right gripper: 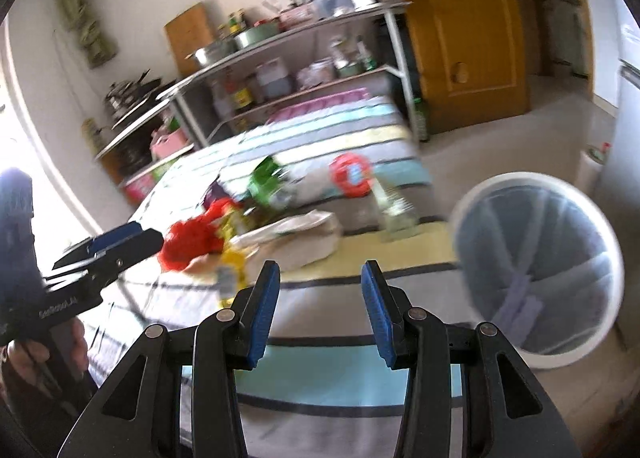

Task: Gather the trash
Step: 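Grasp the red plastic bag with the left tool while the right tool grasps the gold wrapper, then carry the red bag and gold wrapper over the bin and release both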

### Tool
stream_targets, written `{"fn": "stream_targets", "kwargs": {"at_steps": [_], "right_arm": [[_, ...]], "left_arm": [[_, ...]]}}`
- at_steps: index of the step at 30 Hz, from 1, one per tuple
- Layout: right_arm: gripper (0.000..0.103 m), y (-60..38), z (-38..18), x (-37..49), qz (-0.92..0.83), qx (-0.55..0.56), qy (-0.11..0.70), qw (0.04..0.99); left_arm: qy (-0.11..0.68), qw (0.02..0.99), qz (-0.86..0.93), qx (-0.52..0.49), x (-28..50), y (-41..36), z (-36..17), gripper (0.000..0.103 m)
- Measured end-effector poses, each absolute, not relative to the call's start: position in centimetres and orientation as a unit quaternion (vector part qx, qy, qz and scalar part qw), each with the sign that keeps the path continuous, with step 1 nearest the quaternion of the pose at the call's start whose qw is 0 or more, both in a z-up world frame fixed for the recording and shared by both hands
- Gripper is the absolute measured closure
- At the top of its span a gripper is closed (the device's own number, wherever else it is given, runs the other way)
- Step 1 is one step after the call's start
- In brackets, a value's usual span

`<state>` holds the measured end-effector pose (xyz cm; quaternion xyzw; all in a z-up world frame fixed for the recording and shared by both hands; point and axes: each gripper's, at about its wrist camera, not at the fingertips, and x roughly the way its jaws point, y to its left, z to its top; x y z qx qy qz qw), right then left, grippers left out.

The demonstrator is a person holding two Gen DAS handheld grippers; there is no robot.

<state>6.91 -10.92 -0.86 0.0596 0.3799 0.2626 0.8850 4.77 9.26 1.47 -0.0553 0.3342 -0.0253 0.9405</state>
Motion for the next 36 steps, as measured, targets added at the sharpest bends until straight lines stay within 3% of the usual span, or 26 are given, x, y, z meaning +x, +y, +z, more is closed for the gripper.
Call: {"fn": "stream_targets", "kwargs": {"at_steps": [11, 28, 31, 36], "right_arm": [[0.059, -5.7, -3.0, 5.3, 0.295, -0.006, 0.398, 0.869], [0.059, -4.4, -4.7, 5.1, 0.285, -0.021, 0.425, 0.859], [0.068, -4.4, -4.7, 5.2, 0.284, -0.02, 0.425, 0.86], [0.081, -4.6, -4.8, 5.3, 0.288, -0.017, 0.425, 0.858]], "left_arm": [[0.345, 0.936, 0.005, -0.064, 3.5, 13.6, -1.0, 0.024], [0.377, 0.924, -0.038, -0.059, 8.5, 13.1, -2.9, 0.023], [0.379, 0.921, -0.046, -0.077, 8.8, 13.4, -3.2, 0.024], [0.393, 0.916, -0.042, -0.074, 9.2, 13.2, -3.7, 0.045]]}}
